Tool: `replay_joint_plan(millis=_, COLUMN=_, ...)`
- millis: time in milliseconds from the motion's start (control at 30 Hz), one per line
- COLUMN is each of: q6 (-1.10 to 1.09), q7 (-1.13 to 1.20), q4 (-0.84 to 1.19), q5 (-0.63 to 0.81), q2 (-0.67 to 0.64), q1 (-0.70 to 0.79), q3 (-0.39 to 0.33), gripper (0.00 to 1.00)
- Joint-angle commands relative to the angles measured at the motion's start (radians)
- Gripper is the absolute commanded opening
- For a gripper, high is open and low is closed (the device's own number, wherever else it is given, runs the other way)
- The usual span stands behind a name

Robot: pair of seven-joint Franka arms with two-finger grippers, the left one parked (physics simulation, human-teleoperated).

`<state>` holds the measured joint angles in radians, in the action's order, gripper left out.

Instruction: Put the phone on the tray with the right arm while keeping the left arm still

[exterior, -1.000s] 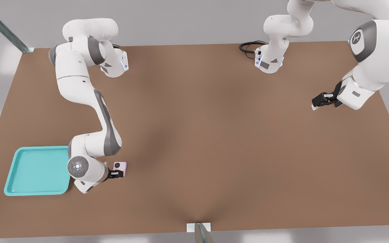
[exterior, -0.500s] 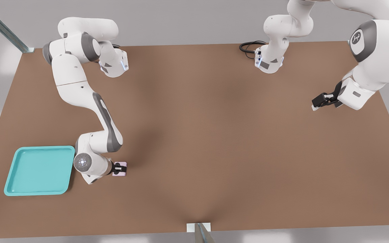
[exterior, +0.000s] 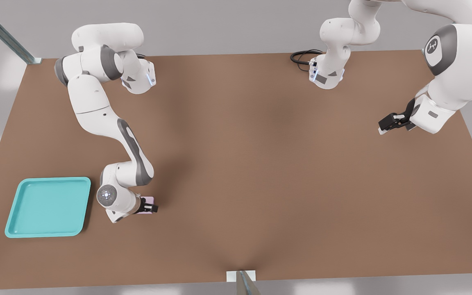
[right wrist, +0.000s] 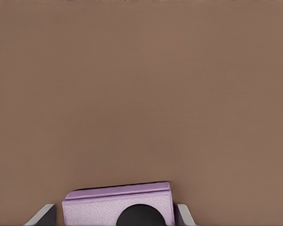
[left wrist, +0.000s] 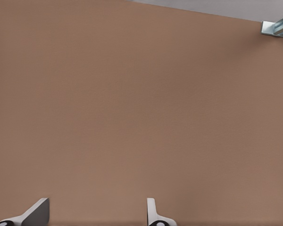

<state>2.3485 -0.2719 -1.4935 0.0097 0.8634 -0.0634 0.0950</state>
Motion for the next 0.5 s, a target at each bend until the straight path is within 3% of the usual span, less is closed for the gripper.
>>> replay_joint_plan(millis=0, q6=0.051, q7=-0.015, q4=-0.001, q5=0.001, q2=0.002, q1=0.001, q3=0.000, gripper=0.96)
replay_joint_plan(millis=233, q6=0.049, q7=-0.013, q4=0.001, q5=-0.002, q2=0.006, q1=-0.001, q3=0.000, gripper=0.90)
replay_joint_plan(millis=300, q6=0.049, q7=-0.012, q4=0.001, q5=-0.002, q2=0.006, q1=-0.001, q3=0.000, gripper=0.83)
replay_joint_plan(millis=467, q6=0.048, q7=0.002, q4=0.001, q5=-0.005, q2=-0.001, q1=-0.001, q3=0.000, gripper=0.82)
